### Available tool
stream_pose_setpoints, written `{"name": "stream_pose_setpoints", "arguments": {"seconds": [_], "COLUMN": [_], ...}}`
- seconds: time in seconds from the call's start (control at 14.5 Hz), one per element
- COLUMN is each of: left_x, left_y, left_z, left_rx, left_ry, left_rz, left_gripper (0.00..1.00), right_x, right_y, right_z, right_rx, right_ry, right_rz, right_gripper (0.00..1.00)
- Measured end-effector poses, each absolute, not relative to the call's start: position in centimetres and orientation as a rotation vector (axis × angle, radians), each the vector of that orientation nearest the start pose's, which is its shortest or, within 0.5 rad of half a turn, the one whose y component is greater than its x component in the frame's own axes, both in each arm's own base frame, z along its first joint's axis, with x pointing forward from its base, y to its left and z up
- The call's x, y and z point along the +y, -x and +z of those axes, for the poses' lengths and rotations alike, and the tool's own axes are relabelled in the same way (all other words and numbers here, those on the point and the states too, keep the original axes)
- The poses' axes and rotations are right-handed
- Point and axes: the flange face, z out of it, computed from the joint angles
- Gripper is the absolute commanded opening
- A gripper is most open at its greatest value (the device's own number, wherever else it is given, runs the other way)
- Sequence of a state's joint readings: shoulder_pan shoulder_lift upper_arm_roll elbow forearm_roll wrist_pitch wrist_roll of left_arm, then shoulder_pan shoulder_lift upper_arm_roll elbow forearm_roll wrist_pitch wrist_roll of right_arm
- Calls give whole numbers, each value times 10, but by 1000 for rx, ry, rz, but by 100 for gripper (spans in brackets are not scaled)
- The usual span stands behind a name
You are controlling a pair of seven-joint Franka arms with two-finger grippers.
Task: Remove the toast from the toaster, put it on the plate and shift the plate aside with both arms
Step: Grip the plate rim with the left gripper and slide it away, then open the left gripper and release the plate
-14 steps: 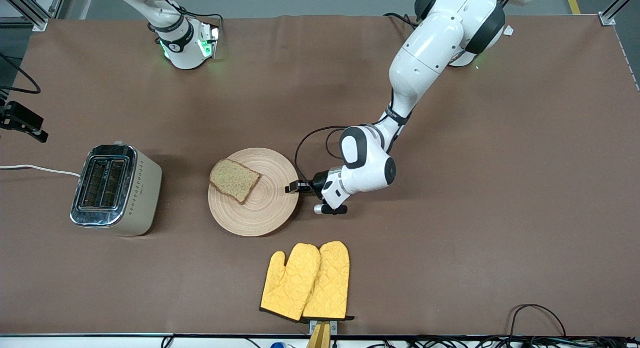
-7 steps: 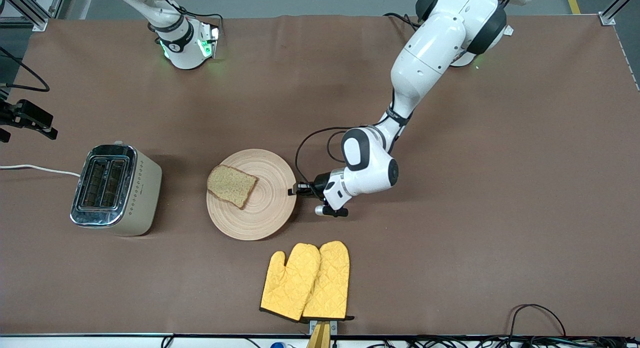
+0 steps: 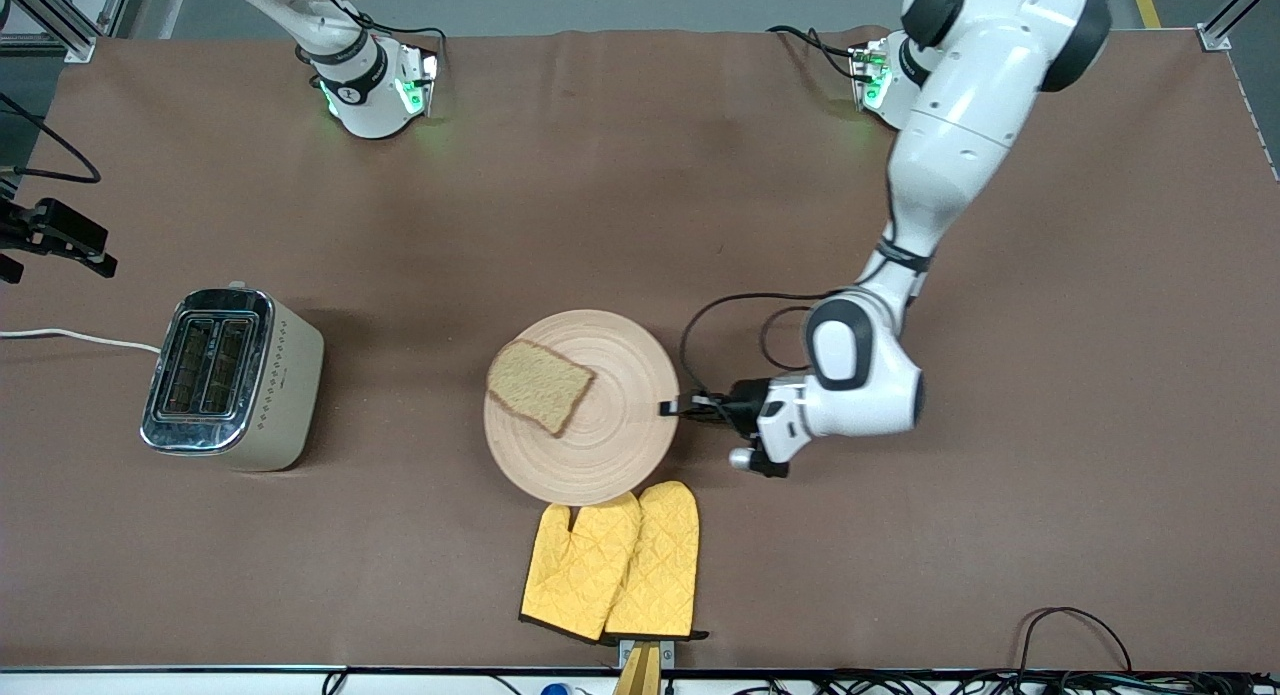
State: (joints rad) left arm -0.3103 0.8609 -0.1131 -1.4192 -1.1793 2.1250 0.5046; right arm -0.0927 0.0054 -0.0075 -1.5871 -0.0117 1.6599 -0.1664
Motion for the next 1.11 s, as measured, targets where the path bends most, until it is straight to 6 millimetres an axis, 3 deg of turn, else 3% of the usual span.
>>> {"name": "stream_pose_setpoints", "arguments": {"seconds": [0.21, 0.48, 0.62, 0.76, 0.97, 1.11], "left_x": [-239, -80, -6, 55, 115, 137], "left_y": [-666, -682, -678, -668, -650, -639], "left_z": [194, 193, 191, 185, 162, 142], "left_rx": [-222, -216, -210, -201, -162, -136], "left_ry": [-2083, -2079, -2056, -2059, -2062, -2056], "left_rz": [-150, -145, -103, -68, -29, -28], "left_gripper": [0, 0, 0, 0, 0, 1], "right_x": [-58, -58, -57, -57, -57, -56], "right_y": [-562, -561, -561, -561, -561, -561], "right_z": [621, 621, 620, 620, 620, 620], "right_rx": [-106, -106, -106, -107, -109, -109], "right_ry": [3159, 3158, 3158, 3158, 3158, 3158], "right_rz": [-100, -87, -87, -87, -86, -86], "right_gripper": [100, 100, 100, 100, 100, 100]}}
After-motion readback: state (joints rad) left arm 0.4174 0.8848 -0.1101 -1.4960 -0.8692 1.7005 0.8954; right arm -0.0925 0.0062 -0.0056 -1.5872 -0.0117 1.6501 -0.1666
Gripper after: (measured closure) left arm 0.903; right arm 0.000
